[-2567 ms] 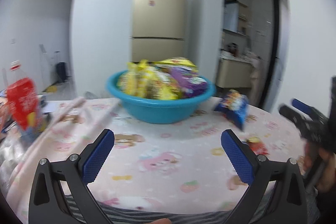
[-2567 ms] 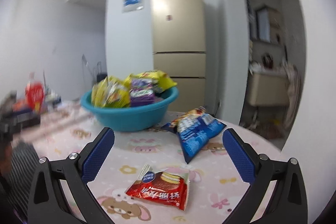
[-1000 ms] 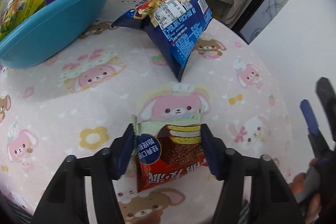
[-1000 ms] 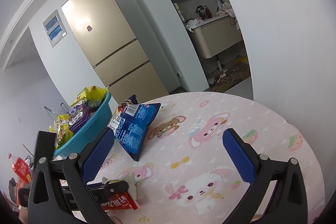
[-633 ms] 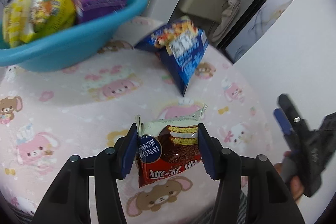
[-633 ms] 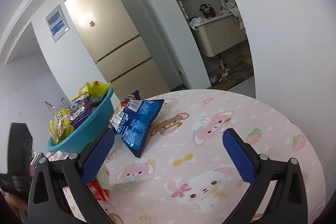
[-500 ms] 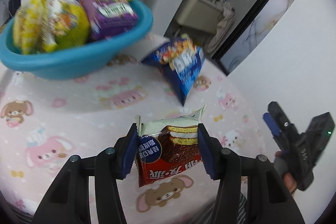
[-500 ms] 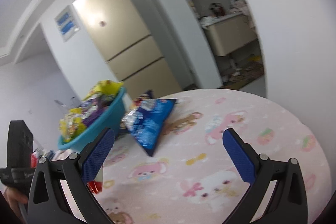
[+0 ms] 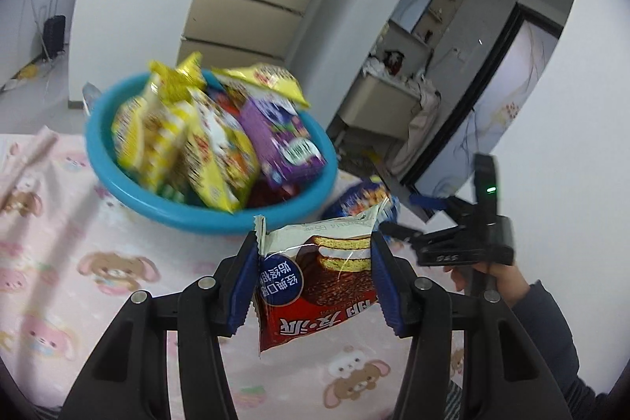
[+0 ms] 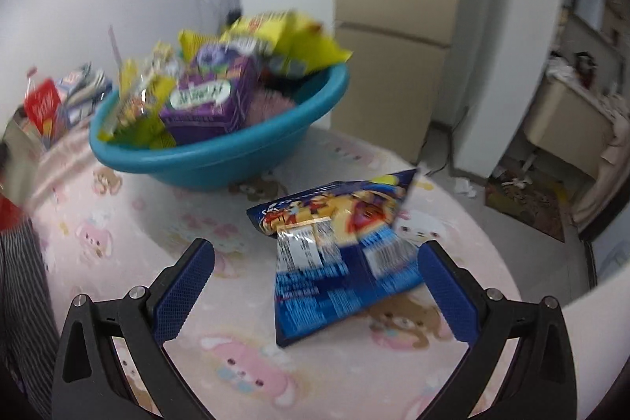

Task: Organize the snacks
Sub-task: 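Lift the wafer pack toward the basin with the left tool while the right tool grasps the blue snack bag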

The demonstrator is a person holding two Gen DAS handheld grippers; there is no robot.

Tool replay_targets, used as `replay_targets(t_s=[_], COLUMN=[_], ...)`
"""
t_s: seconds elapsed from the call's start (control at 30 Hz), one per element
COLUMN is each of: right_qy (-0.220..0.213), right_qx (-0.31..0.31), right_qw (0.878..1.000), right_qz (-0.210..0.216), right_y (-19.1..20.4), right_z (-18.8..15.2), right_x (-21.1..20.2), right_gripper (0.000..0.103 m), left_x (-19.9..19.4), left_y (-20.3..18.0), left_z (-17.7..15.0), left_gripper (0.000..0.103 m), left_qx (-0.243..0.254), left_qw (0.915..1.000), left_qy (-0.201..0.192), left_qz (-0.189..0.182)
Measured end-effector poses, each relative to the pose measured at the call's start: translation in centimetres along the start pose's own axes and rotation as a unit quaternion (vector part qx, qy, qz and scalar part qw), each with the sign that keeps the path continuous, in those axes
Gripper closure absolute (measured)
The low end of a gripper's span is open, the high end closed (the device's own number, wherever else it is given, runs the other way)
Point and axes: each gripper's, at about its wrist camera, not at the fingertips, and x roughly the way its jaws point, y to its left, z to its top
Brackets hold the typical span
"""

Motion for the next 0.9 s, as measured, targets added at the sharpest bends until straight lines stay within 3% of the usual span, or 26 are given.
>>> replay_targets(t_s=[0.13,0.37,0.43,0.47,0.57,0.77,0.9], right_qy=[0.035,0.059,0.063,0.063,0.056,0.021,-0.040], right_qx=[-0.008,-0.014,-0.019,-0.021,-0.006,0.020,0.033], right_qw=[0.999,0.997,0.997,0.996,0.998,0.999,0.999], right_qz=[-0.024,-0.037,-0.050,-0.054,-0.042,-0.033,-0.018], right_y=[-0.3,-0.8,-0.8,-0.9,-1.8,-2.6,-2.2], right_z=[0.6,0.1,-0.1,-0.3,-0.6,-0.8,0.7], right_x=[3.4,5.1,5.2,5.2,4.5,1.4,-2.8], right_gripper=[0.000,0.000,0.009,0.018,0.028,0.028,0.028], left_x=[-1.1,-1.2,-1.1,-1.1,-1.1,-1.3,-1.9], left_y=[1.7,3.3,3.4,3.4,3.4,3.3,3.7], left_z=[0.9,1.2,1.1,1.0,1.0,0.9,1.1], left_gripper=[0.047,0.047,0.047,0.047,0.047,0.047,0.047], left_qx=[-0.010,-0.029,-0.030,-0.029,-0.029,-0.033,-0.037], left_qw=[0.9998,0.9994,0.9994,0.9994,0.9994,0.9992,0.9987], left_qy=[-0.016,-0.019,-0.018,-0.018,-0.019,-0.024,-0.033], left_qz=[0.009,0.001,0.004,0.005,0.005,0.005,0.006])
